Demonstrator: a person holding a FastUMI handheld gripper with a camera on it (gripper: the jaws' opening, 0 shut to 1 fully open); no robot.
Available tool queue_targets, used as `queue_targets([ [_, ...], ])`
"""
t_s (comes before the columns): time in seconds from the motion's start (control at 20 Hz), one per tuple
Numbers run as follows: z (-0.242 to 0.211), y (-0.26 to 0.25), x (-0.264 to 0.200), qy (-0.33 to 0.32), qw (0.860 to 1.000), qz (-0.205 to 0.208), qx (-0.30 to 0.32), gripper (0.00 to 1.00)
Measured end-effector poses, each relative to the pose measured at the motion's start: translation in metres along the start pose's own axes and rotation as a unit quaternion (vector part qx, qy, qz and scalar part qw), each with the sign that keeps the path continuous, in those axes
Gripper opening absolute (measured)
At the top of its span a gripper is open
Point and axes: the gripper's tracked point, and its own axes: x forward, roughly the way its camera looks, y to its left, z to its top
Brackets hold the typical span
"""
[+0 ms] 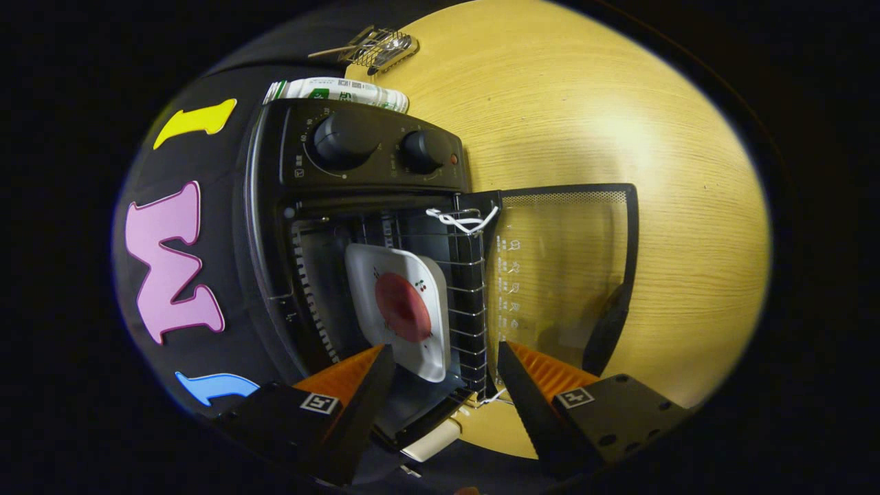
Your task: Open the toaster oven, put the food inside, and close the toaster oven door.
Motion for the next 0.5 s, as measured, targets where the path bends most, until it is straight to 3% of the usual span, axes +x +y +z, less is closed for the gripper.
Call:
queue_targets([
  [0.1, -0.008, 0.002, -0.021, 0.024, 0.997, 0.007, -0.072, 0.99],
  [0.2, -0.01, 0.001, -0.044, 0.027, 0.986, 0.02, -0.165, 0.99],
  [0.35, -0.015, -0.018, -0.075, 0.037, 0.952, 0.015, -0.303, 0.98],
  [0.5, -0.017, -0.047, -0.094, 0.035, 0.906, -0.007, -0.422, 0.98],
])
